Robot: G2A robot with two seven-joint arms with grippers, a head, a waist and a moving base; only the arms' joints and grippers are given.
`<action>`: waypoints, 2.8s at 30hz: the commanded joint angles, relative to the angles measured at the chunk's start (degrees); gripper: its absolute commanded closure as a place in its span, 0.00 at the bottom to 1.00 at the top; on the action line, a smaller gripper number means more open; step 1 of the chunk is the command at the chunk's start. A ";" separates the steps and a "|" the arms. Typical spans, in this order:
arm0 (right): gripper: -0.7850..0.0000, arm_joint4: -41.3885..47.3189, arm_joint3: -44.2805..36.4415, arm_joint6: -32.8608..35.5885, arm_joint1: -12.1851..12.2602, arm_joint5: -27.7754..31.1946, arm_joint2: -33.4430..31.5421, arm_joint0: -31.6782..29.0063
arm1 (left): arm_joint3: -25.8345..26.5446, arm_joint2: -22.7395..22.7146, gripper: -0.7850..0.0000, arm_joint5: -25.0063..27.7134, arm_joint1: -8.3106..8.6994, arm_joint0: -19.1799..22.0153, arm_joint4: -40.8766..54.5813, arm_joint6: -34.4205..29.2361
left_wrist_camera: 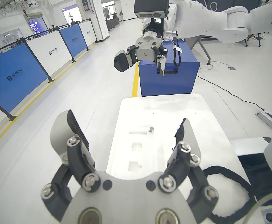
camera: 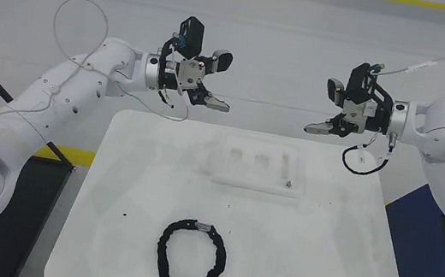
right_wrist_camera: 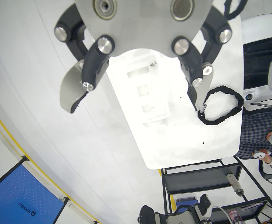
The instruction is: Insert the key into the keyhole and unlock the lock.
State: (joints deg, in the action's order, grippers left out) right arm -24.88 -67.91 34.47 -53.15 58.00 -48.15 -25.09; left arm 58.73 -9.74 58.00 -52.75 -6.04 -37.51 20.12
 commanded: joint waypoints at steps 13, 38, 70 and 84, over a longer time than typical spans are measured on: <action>0.00 0.00 0.00 0.00 0.00 0.00 0.00 0.00 | 0.00 0.00 0.00 0.00 0.00 0.00 0.00 0.00; 0.00 -0.32 1.15 -1.13 -0.63 -2.82 2.44 -4.39 | 0.00 0.00 0.00 0.00 0.00 0.00 0.01 0.00; 0.00 1.52 8.69 10.83 -7.20 -29.82 13.96 -9.58 | 0.00 0.00 0.00 0.00 0.00 0.00 0.01 0.00; 0.00 4.94 0.09 17.18 -5.75 -53.18 8.51 -15.79 | 0.00 0.00 0.00 0.00 0.00 0.00 0.01 0.00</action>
State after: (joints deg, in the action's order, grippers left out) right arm -19.86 -67.38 51.63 -58.98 5.77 -39.31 -40.56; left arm 58.73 -9.74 58.00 -52.75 -6.04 -37.51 20.12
